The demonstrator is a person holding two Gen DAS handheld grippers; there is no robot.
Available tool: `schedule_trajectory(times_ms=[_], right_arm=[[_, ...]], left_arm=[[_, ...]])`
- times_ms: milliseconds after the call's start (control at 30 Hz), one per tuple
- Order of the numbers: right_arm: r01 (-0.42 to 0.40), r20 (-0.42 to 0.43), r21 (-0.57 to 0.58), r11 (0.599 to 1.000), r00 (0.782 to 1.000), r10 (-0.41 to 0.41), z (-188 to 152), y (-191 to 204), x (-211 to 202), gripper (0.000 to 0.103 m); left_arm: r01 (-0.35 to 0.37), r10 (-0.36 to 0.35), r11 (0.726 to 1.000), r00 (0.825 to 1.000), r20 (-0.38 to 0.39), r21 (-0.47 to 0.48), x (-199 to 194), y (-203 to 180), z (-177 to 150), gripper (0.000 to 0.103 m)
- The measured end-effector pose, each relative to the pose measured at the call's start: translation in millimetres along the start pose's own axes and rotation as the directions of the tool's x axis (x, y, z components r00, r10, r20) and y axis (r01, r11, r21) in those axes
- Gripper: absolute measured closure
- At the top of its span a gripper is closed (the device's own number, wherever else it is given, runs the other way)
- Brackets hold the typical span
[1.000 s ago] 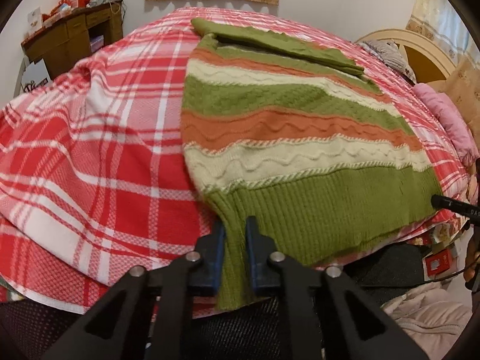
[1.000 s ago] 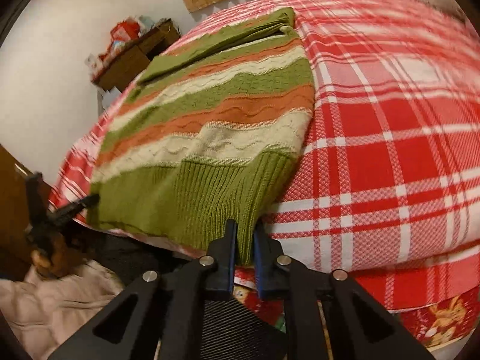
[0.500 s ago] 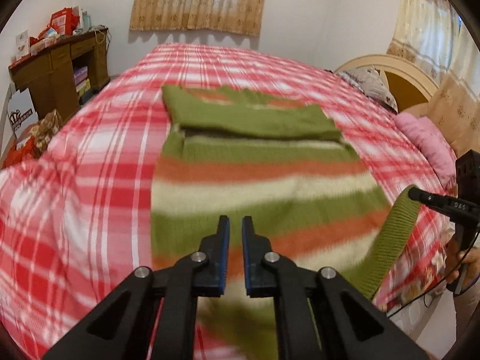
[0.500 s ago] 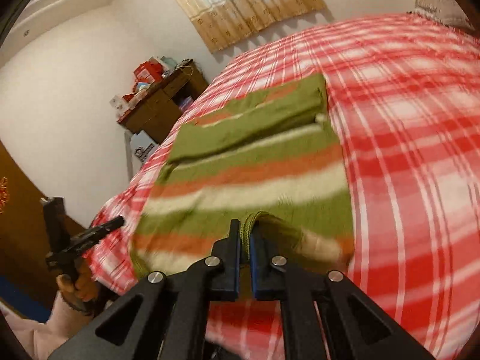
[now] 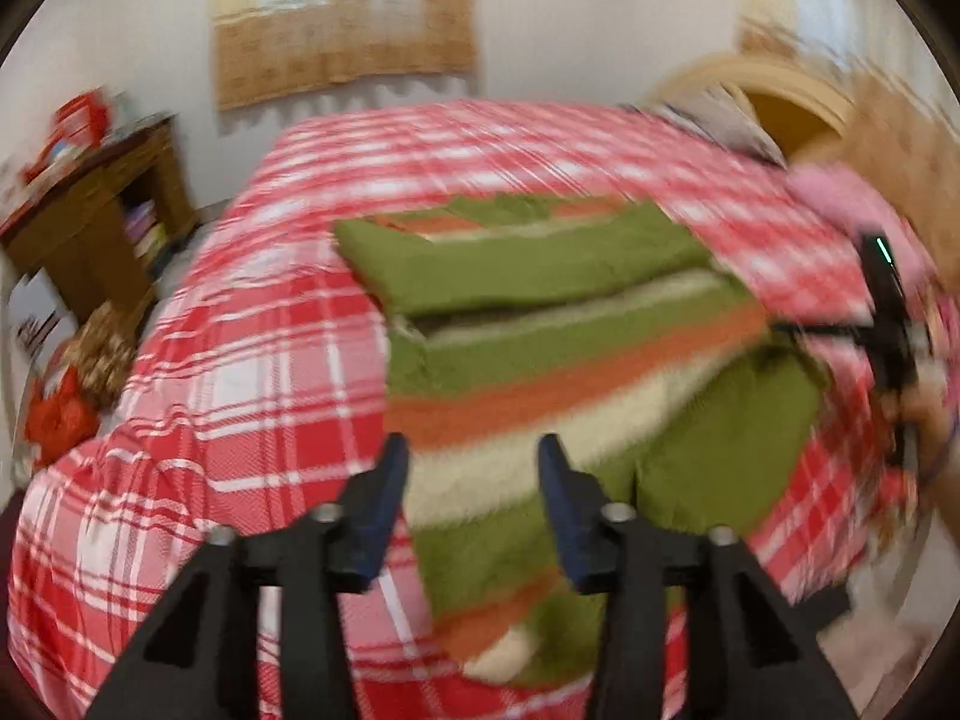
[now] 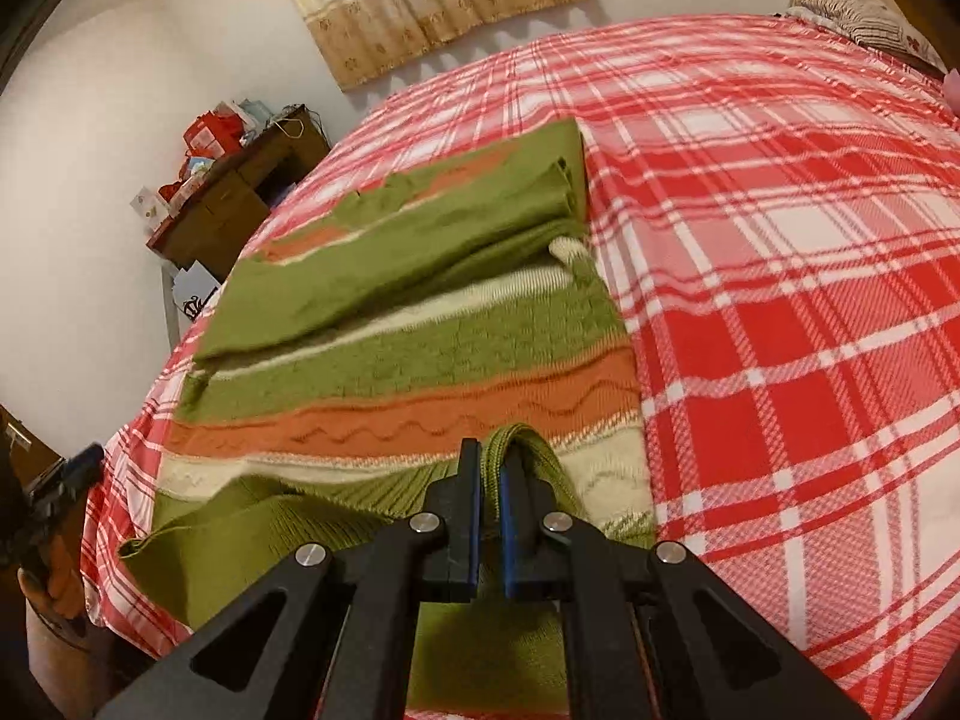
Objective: Fold small clothes
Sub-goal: 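Close the right tool on the ribbed hem while the left tool grasps the hem, then regrasp the hem with the left tool while the right tool holds the hem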
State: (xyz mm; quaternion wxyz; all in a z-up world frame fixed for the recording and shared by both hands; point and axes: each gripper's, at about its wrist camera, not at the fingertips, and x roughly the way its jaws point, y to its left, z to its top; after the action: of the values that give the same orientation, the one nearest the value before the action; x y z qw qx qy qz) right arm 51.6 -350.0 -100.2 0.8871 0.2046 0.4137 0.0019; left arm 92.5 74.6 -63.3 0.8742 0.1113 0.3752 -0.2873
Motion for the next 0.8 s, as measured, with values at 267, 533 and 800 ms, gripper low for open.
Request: schedule_trajectory(times_ms=[267,533,800], right_arm=[[-0.004,0.000,0.020,1.000,1.000,0.004,-6,-3,1,0.098],[-0.001,-0.009,0.022,1.000,1.000,0.001,-5,-4,7,0.098],[-0.007,-0.005,0.040,0.999,1.000,0.007,-5,-6,6,0.098]], left_arm=[[0.120,-0.091,0.983,0.977,-0.195,0.140,31,-38,-40,0.048],[0.128,-0.089,0.975,0.973,-0.212,0.181,36,-61,-61,0.067],[0.105,-0.097,0.991,0.991,-0.095,0.079,14,-41,-35,0.097]])
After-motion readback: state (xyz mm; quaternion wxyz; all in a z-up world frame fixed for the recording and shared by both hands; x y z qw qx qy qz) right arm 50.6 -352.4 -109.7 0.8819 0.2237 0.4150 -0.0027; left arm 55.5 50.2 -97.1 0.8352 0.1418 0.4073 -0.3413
